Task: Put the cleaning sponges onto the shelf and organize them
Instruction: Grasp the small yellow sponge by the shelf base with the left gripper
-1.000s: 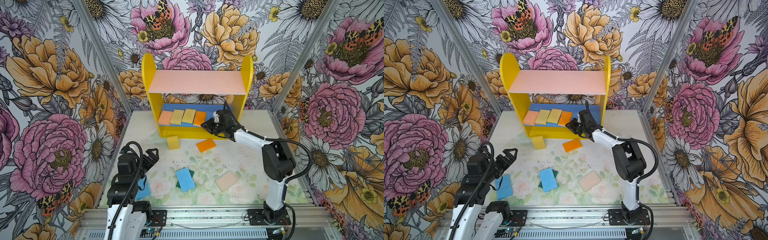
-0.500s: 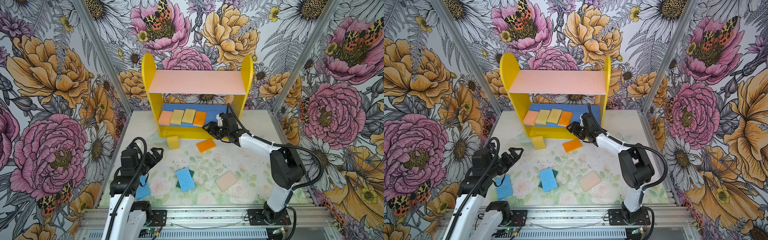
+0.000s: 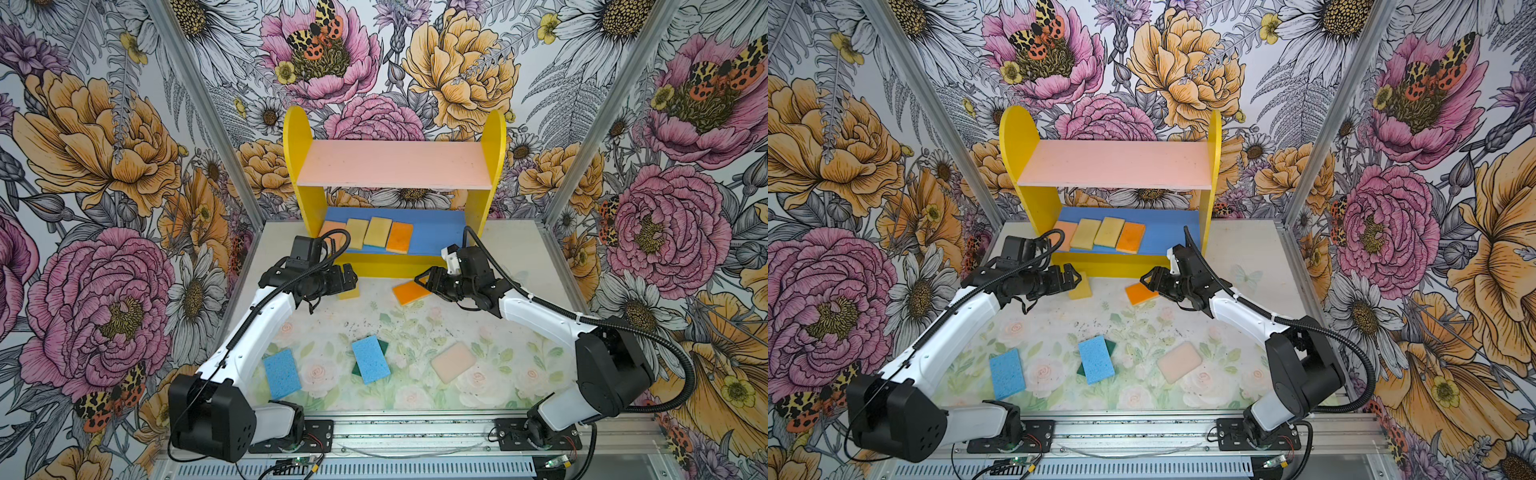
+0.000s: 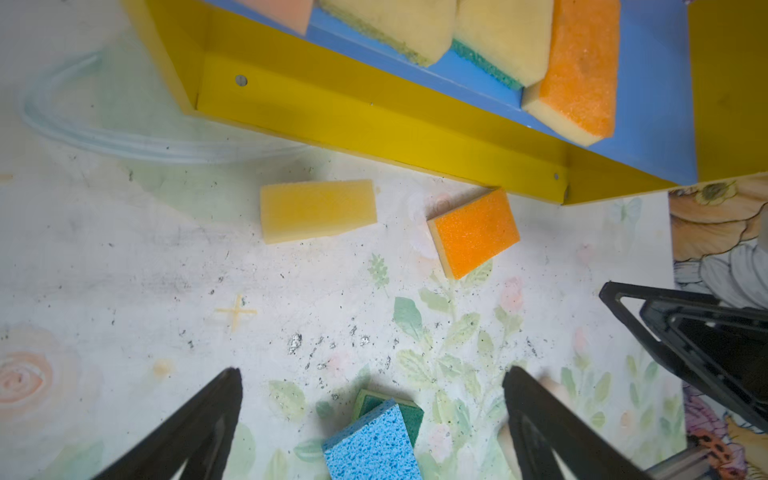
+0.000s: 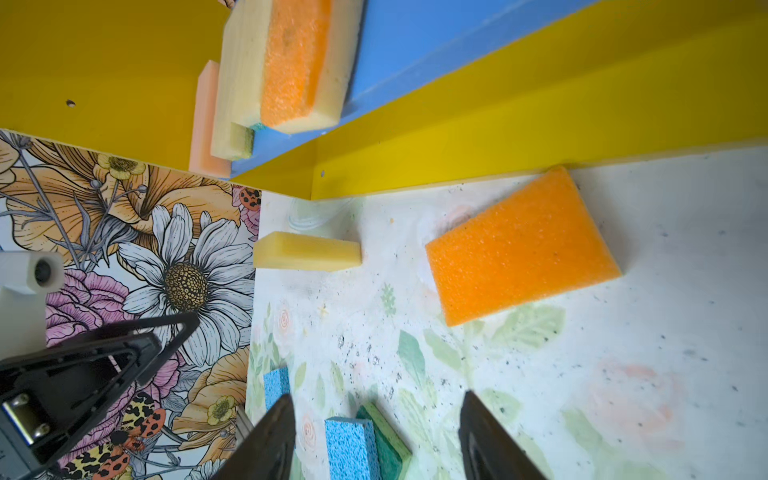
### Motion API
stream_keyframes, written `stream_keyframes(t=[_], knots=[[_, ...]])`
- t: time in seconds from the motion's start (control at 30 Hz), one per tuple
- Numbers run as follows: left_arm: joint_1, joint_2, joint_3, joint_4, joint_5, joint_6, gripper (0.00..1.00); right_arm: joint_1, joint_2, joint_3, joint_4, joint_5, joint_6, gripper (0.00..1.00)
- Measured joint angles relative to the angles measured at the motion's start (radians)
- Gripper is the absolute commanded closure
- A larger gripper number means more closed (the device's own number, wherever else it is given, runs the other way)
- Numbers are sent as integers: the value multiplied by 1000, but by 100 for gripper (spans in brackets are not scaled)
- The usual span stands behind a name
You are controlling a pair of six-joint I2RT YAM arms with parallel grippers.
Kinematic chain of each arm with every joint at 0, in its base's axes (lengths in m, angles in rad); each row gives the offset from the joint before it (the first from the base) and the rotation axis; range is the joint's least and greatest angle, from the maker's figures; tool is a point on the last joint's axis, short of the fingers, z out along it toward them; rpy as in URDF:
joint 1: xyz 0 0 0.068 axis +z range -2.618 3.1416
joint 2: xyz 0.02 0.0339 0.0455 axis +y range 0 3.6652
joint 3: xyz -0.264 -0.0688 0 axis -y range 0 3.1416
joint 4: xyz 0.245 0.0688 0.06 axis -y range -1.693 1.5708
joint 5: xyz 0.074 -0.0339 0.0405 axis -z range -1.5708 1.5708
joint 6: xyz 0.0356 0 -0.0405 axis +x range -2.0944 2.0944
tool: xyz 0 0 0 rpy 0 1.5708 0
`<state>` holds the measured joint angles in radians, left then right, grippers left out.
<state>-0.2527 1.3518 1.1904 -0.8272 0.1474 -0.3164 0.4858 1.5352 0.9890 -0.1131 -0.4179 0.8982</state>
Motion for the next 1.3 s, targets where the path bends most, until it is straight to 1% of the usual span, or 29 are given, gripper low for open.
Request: stream_keyframes(t=[0.13, 0.2, 0.4, 0.57, 0.7, 0.77, 0.83, 0.9, 0.93, 1.07, 1.1, 1.17, 1.2, 1.3], knots=[[-54, 104, 85, -50, -74, 113, 1, -2, -4, -5, -3, -11, -11, 36], [-76, 158, 122, -64, -136, 167, 1, -6, -4, -9, -3, -24, -19, 36], [-90, 279, 186, -85, -246, 280, 1, -24, -18, -36, -3, -48, -34, 36], [-90, 341, 201, -73, -286, 351, 1, -41, -19, -39, -3, -66, -36, 36], [-90, 375, 203, -45, -290, 389, 1, -42, -19, -39, -4, -74, -36, 37], [-90, 388, 203, -32, -290, 403, 3, -42, -19, -39, -3, -77, -36, 37], [-90, 402, 203, -21, -290, 411, 10, -45, -19, -39, -3, -78, -36, 37], [-90, 416, 203, -10, -290, 423, 25, -45, -20, -39, -3, -78, -36, 37], [-90, 420, 203, -7, -290, 419, 30, -45, -22, -39, -4, -78, -36, 37], [-90, 425, 203, -2, -290, 422, 63, -45, -44, -39, -4, -78, -35, 38], [-90, 425, 203, 0, -290, 420, 73, -45, -52, -40, -3, -78, -35, 38], [-90, 424, 199, 4, -289, 409, 86, -45, -69, -45, -3, -78, -35, 38], [-90, 419, 191, 7, -286, 407, 90, -45, -77, -49, -3, -77, -35, 38], [-90, 394, 161, 11, -266, 376, 90, -45, -98, -61, -4, -78, -32, 38]])
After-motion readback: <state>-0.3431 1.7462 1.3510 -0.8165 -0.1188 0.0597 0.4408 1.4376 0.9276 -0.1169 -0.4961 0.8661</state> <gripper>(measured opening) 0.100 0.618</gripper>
